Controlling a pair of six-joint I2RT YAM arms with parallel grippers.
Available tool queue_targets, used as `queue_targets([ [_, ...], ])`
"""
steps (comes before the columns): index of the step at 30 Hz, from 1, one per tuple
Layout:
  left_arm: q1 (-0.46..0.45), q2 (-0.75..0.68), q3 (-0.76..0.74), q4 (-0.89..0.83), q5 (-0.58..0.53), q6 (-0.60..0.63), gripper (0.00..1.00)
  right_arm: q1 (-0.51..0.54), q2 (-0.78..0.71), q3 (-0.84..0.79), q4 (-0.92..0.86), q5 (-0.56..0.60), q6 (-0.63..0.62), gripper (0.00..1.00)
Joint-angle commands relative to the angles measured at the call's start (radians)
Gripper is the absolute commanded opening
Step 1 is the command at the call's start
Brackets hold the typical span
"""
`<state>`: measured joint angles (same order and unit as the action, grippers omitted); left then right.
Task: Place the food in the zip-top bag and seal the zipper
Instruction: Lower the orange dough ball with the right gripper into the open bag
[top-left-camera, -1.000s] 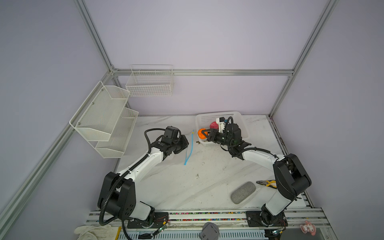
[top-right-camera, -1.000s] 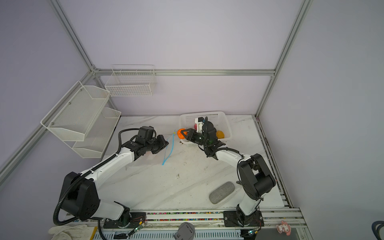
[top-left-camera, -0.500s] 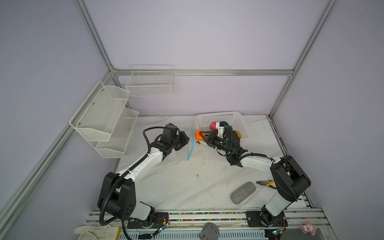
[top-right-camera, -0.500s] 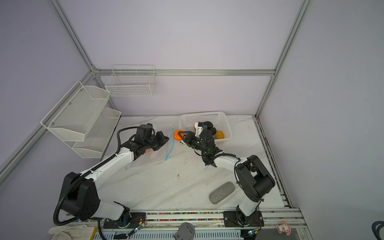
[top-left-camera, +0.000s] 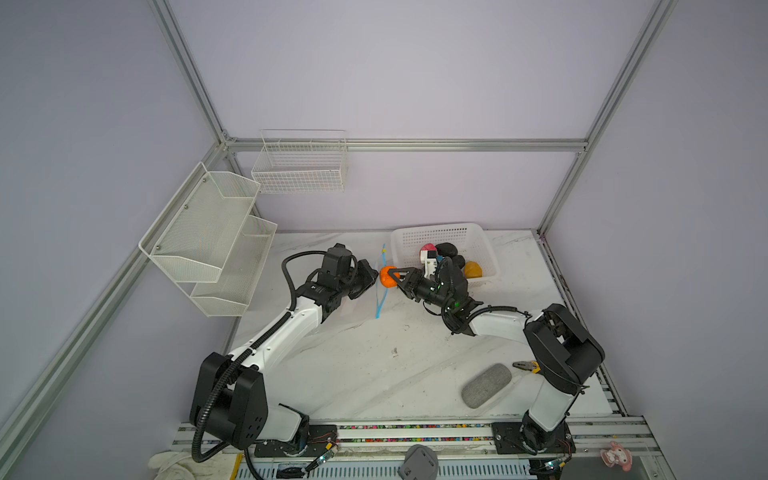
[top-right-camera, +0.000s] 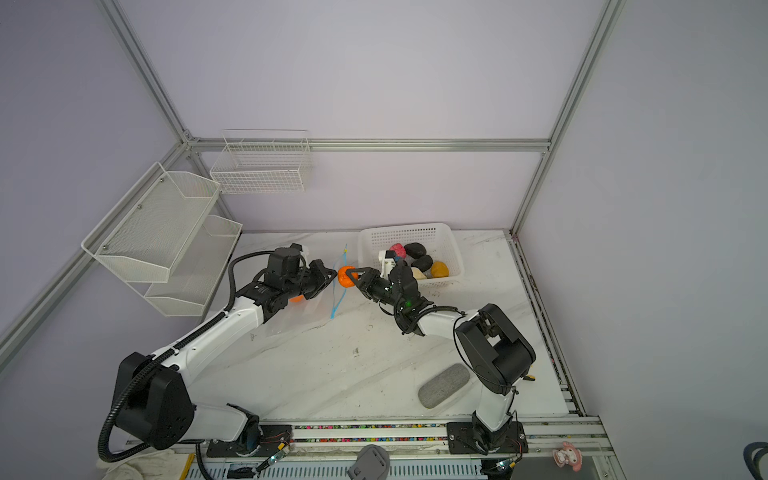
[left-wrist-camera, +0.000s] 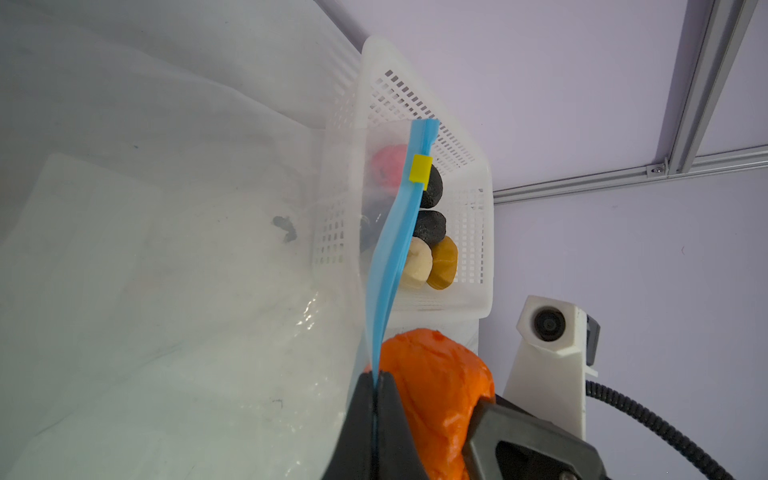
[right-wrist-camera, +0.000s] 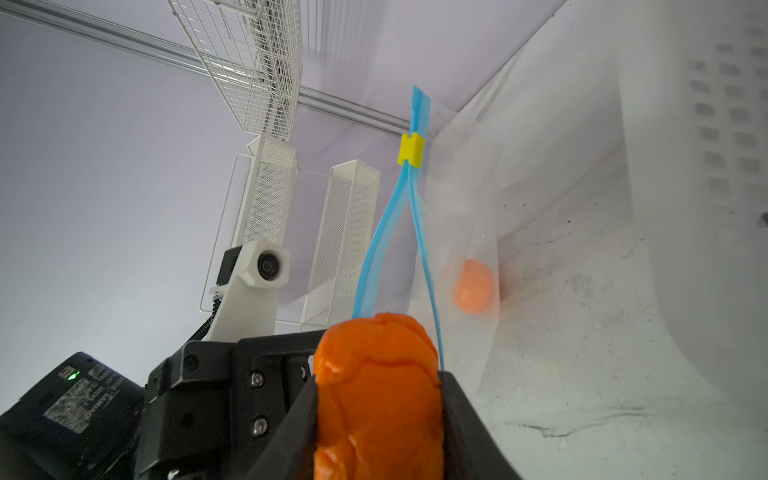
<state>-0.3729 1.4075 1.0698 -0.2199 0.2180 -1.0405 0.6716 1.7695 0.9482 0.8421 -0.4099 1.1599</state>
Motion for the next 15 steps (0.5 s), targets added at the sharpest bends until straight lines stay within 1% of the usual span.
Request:
queue_targets([
  [1, 0.008, -0.029, 0.034, 0.042, 0.020, -0.017, 0.00, 0.011, 0.007, 0.024, 0.060, -0.008, 0.034, 0.36],
  [6, 0.008, -0.037, 0.024, 0.043, 0.014, -0.016, 0.00, 0.011, -0.024, 0.023, 0.041, 0.012, 0.023, 0.36],
  [9, 0.007, -0.038, 0.025, 0.043, 0.016, -0.018, 0.00, 0.018, -0.016, 0.031, 0.036, 0.011, 0.020, 0.36],
  [15, 0.007, -0.049, 0.032, 0.034, 0.015, -0.010, 0.00, 0.033, 0.020, 0.039, -0.027, 0.007, -0.010, 0.35],
])
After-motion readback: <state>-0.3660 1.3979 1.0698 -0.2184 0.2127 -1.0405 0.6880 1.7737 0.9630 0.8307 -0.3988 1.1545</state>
